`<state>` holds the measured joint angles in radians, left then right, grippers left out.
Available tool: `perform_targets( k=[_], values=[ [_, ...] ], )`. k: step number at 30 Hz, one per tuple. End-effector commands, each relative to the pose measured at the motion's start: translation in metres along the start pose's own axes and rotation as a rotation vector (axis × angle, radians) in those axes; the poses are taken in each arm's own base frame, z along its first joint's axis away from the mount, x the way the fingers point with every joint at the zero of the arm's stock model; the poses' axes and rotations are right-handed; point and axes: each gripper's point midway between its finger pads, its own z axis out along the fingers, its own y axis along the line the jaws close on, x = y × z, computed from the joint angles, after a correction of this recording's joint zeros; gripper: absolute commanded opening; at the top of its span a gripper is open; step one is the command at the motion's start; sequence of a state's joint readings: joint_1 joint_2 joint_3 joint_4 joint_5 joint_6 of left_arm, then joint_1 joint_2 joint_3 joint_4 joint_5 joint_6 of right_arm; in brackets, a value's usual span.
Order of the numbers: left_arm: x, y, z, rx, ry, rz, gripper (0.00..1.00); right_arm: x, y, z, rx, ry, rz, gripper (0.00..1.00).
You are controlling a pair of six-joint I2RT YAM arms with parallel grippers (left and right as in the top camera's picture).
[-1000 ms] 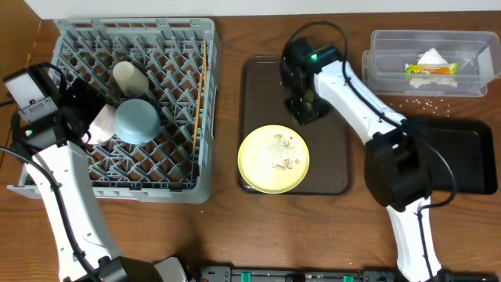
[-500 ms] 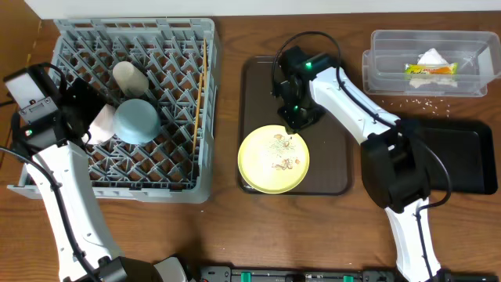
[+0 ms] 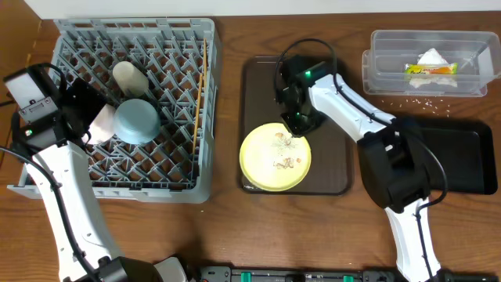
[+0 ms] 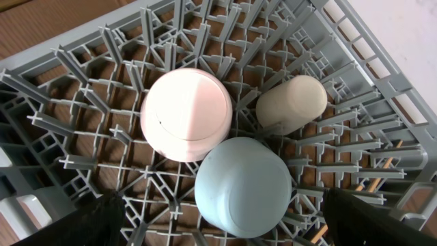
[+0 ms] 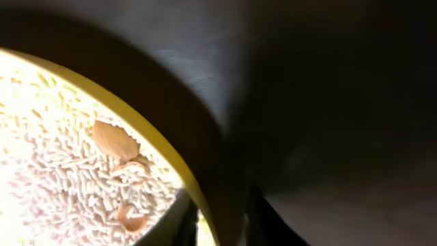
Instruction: Sort waste into correct bins and load items into the dishwasher
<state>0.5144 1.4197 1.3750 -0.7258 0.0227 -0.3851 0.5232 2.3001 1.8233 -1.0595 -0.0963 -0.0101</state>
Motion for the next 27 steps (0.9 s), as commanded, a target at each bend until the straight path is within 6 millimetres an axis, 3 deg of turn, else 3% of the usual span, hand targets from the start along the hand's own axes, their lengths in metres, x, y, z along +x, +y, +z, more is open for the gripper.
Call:
perform_targets(
  k=[1, 7, 14, 16, 21, 24, 27],
  values=[
    [-0.002, 0.001, 0.001, -0.009, -0.004, 0.005, 0.94, -0.001, -0.030, -0.004, 0.134, -0.012, 0.093, 0.17],
    [-0.002, 0.001, 0.001, -0.009, -0.004, 0.005, 0.94, -0.010, -0.060, -0.010, 0.152, -0.055, 0.159, 0.23],
    [-0.002, 0.001, 0.001, -0.009, -0.004, 0.005, 0.94, -0.026, -0.116, -0.028, 0.282, -0.157, 0.295, 0.34],
    [-0.002, 0.001, 0.001, -0.009, -0.004, 0.005, 0.94, -0.029, -0.126, -0.032, 0.290, -0.177, 0.314, 0.41],
    [-0.002, 0.001, 0.001, -0.009, -0.004, 0.005, 0.94, -0.037, -0.149, -0.053, 0.317, -0.221, 0.357, 0.44],
    [-0.002, 0.001, 0.001, -0.009, -0.004, 0.005, 0.94, -0.041, -0.146, -0.069, 0.293, -0.227, 0.358, 0.44],
    [-0.002, 0.001, 0.001, -0.009, -0.004, 0.005, 0.94, -0.052, -0.114, -0.086, 0.158, -0.242, 0.311, 0.43]
  ],
)
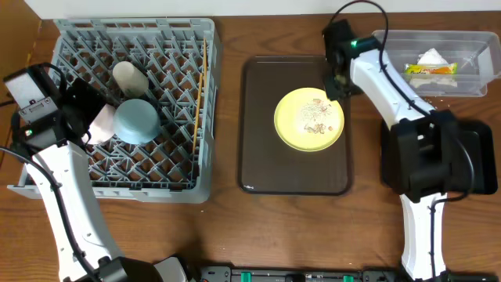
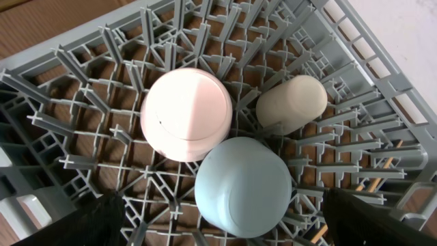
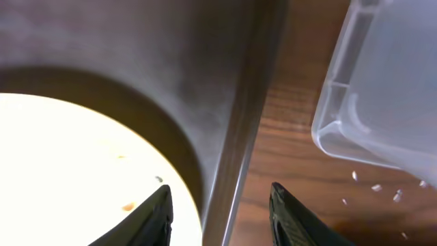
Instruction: Sort waste into correct bins and load items into the dishwasher
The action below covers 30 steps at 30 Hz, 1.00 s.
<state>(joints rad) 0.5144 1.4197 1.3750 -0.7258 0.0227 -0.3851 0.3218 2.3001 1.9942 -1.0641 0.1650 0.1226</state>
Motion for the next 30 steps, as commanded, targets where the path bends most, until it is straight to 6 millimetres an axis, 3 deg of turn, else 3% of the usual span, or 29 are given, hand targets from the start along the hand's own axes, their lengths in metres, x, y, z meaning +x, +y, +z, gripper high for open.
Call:
perform_targets(
  k=[1, 5, 8, 12, 18, 26, 28, 30],
  values=[
    [-0.002, 0.001, 0.001, -0.009, -0.004, 0.005, 0.94, -0.017, 0.046, -0.039, -0.229, -0.048, -0.071, 0.43],
    [-0.002, 0.001, 0.001, -0.009, -0.004, 0.005, 0.94, -0.003, 0.111, -0.068, -0.455, -0.054, -0.299, 0.56],
    [-0.002, 0.001, 0.001, -0.009, -0.004, 0.005, 0.94, 0.013, 0.144, -0.070, -0.449, -0.035, -0.374, 0.59],
    [-0.002, 0.001, 0.001, -0.009, -0.004, 0.005, 0.94, 0.035, 0.171, -0.061, -0.326, -0.019, -0.473, 0.64],
    [-0.002, 0.001, 0.001, -0.009, -0.004, 0.005, 0.94, 0.054, 0.180, -0.037, -0.024, -0.054, -0.476, 0.67],
    [-0.002, 0.001, 0.001, -0.009, -0.004, 0.005, 0.94, 0.076, 0.184, -0.015, -0.002, -0.015, -0.509, 0.67],
    [-0.002, 0.001, 0.001, -0.009, -0.004, 0.005, 0.94, 0.080, 0.182, -0.011, -0.003, -0.002, -0.505, 0.63],
    [-0.002, 0.001, 0.001, -0.009, -0.004, 0.005, 0.94, 0.084, 0.182, -0.006, -0.005, 0.006, -0.492, 0.52]
  ],
)
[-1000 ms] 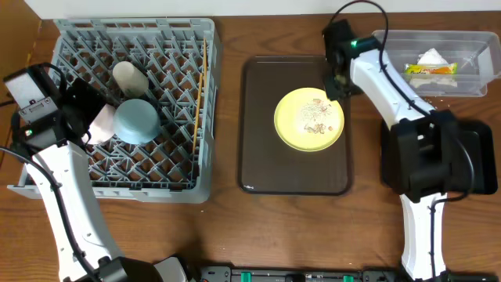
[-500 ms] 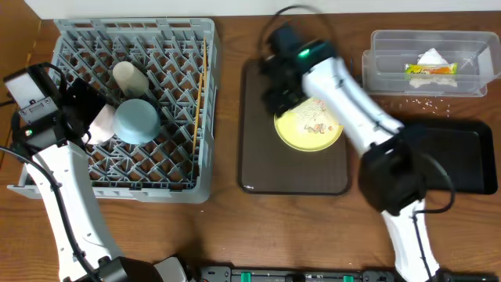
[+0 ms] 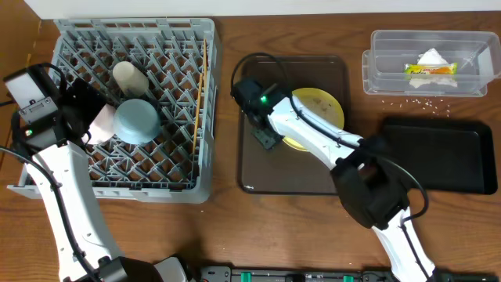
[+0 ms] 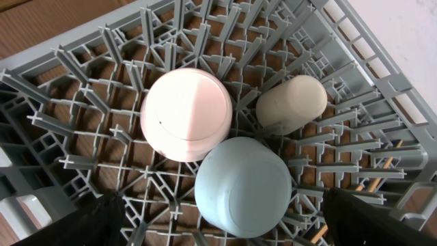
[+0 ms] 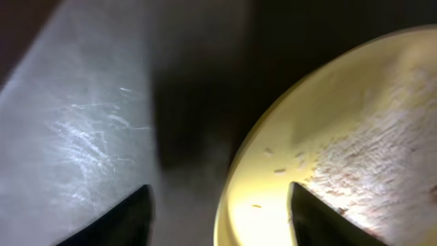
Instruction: Sort waste into correct bins and load items into the dishwasher
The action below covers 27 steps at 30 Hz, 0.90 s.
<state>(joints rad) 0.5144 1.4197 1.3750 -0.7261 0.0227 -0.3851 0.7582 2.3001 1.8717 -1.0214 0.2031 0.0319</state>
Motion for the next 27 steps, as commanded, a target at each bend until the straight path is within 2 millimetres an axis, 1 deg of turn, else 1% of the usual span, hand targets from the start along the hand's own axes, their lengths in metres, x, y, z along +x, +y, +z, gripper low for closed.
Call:
perform_targets(
  k=[1, 5, 9, 10, 12, 16, 17, 22, 27],
  values=[
    [-0.002, 0.001, 0.001, -0.008, -0.004, 0.005, 0.94, 0.007, -0.005, 0.007, 0.025, 0.015, 0.045, 0.51],
    [-0.002, 0.001, 0.001, -0.008, -0.004, 0.005, 0.94, 0.012, 0.001, 0.018, 0.009, 0.017, 0.049, 0.50],
    [-0.002, 0.001, 0.001, -0.008, -0.004, 0.005, 0.94, 0.020, 0.005, 0.031, -0.001, 0.028, 0.048, 0.47],
    [-0.002, 0.001, 0.001, -0.008, -0.004, 0.005, 0.94, 0.022, 0.005, 0.032, 0.000, 0.031, 0.051, 0.44],
    [-0.002, 0.001, 0.001, -0.008, -0.004, 0.005, 0.94, 0.023, 0.005, 0.033, 0.000, 0.035, 0.075, 0.33],
    [-0.002, 0.001, 0.001, -0.008, -0.004, 0.005, 0.94, 0.021, 0.007, 0.031, 0.001, 0.028, 0.080, 0.03],
    [-0.002, 0.001, 0.001, -0.008, -0.004, 0.005, 0.94, 0.020, 0.008, 0.030, 0.000, 0.025, 0.077, 0.01],
    [-0.002, 0.001, 0.001, -0.008, -0.004, 0.005, 0.94, 0.012, 0.012, 0.023, 0.029, -0.003, 0.056, 0.01],
    [-0.002, 0.001, 0.001, -0.008, -0.004, 0.005, 0.94, -0.003, 0.007, 0.006, 0.131, -0.051, 0.031, 0.01]
  ],
)
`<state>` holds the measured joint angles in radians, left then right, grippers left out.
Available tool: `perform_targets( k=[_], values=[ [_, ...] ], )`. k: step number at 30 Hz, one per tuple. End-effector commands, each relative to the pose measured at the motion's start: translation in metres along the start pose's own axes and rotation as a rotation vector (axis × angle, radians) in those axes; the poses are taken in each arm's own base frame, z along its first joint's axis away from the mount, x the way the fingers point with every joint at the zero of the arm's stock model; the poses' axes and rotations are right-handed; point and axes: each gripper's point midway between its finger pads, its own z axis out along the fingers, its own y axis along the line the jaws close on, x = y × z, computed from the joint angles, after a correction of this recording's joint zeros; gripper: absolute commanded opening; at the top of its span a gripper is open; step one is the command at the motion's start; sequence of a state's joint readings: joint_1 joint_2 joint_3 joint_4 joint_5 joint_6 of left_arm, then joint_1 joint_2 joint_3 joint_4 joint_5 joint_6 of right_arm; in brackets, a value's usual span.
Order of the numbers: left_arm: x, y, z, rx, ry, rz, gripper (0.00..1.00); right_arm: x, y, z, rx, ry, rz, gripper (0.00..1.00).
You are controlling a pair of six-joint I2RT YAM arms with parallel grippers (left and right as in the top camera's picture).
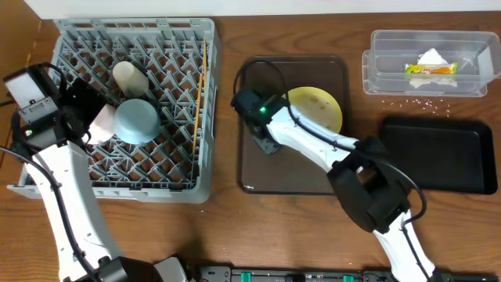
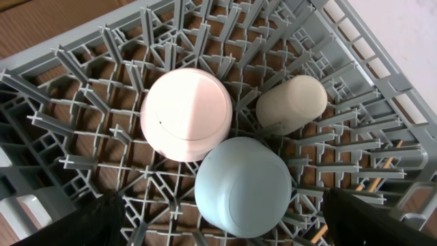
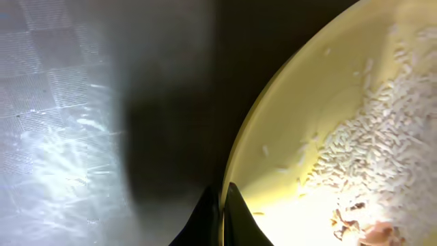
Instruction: Sort waste into correct bins and load items into the dishwasher
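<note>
A yellow plate (image 1: 317, 110) with rice and food scraps lies in the upper right of the brown tray (image 1: 258, 176). My right gripper (image 1: 273, 135) is shut on the plate's left rim (image 3: 235, 171), its two fingers (image 3: 208, 219) pinching the edge. The grey dish rack (image 1: 176, 168) at the left holds an upturned pink cup (image 2: 186, 114), a beige cup (image 2: 291, 103) and a pale blue cup (image 2: 243, 186). Over the rack's near left side hangs my left gripper (image 2: 218, 229), open and holding nothing.
A clear bin (image 1: 376, 74) at the back right holds a wrapper (image 1: 430, 70) and crumpled tissue. A black tray (image 1: 442, 153) lies at the right. Rice grains are scattered on the wood between them. Chopsticks (image 1: 200, 86) stand in the rack's right side.
My right gripper was open at the plate's left rim and is now shut on that rim. The plate sits about where it was. The left arm has not moved.
The plate lay at the tray's lower left with my right gripper at its far rim. Then it lay at the tray's upper right, the gripper open at its right edge. Then the gripper stood open at the plate's left, and now pinches that rim.
</note>
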<state>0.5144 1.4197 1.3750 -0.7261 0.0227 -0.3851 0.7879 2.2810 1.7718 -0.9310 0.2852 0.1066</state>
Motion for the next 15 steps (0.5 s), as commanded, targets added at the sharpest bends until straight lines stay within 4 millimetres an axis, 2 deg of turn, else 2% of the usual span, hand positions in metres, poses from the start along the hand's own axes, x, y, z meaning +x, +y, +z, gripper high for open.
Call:
perform_targets(
  k=[1, 5, 10, 15],
  values=[
    [-0.002, 0.001, 0.001, -0.008, -0.004, 0.005, 0.94, -0.013, 0.005, -0.011, 0.074, -0.046, -0.022, 0.01],
    [-0.002, 0.001, 0.001, -0.008, -0.004, 0.005, 0.94, -0.020, 0.010, -0.019, 0.095, -0.075, -0.041, 0.01],
    [-0.002, 0.001, 0.001, -0.008, -0.004, 0.005, 0.94, -0.013, 0.019, -0.022, 0.102, -0.056, -0.059, 0.01],
    [-0.002, 0.001, 0.001, -0.008, -0.004, 0.005, 0.94, -0.007, 0.003, -0.030, 0.192, -0.032, -0.016, 0.01]
  ],
)
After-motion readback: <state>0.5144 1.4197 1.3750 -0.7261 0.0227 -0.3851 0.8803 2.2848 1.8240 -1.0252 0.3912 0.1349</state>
